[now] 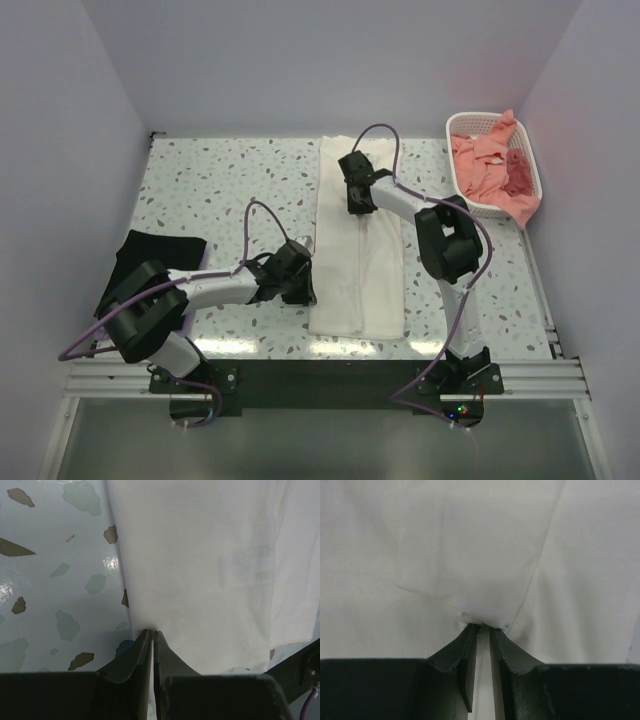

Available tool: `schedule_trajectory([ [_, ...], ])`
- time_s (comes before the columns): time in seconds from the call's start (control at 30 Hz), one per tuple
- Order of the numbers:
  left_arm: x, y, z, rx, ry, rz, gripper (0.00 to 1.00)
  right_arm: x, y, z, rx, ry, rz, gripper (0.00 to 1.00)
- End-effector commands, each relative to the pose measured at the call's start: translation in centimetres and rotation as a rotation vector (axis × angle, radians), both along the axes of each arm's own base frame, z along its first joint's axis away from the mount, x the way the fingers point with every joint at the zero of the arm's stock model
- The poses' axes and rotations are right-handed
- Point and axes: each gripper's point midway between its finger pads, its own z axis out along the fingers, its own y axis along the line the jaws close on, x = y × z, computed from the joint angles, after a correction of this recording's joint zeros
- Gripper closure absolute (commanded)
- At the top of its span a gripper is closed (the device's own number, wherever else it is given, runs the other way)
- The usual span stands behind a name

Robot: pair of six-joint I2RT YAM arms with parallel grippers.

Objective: Fold and stack the t-shirts
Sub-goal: Fold the tshirt

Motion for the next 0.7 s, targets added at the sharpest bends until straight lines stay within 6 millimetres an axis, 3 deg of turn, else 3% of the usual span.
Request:
schedule_trajectory([
  [0.0, -1.0, 0.6, -0.9, 0.024, 0.026, -0.012, 0.89, 0.7, 0.1, -0.6, -0.021, -0.009, -0.004, 0.79],
  [0.1, -1.1, 0.7, -0.9, 0.025, 0.027, -0.014, 0.89, 0.6, 0.1, -1.4, -0.028, 0.007, -0.001, 0.78],
  [0.23, -1.2, 0.8, -0.9, 0.03, 0.029, -0.013, 0.89, 0.9, 0.3, -0.6, -0.017, -0.005, -0.003, 0.77],
  [0.33, -1.1, 0.8, -0.7, 0.025, 0.023, -0.012, 0.89, 1.1, 0.9, 1.0, 0.025, -0.027, 0.01, 0.71],
  [0.67, -0.9, 0.7, -0.1, 0.019, 0.012, -0.013, 0.89, 0.4, 1.6, 7.7, 0.132, -0.12, 0.029, 0.68],
])
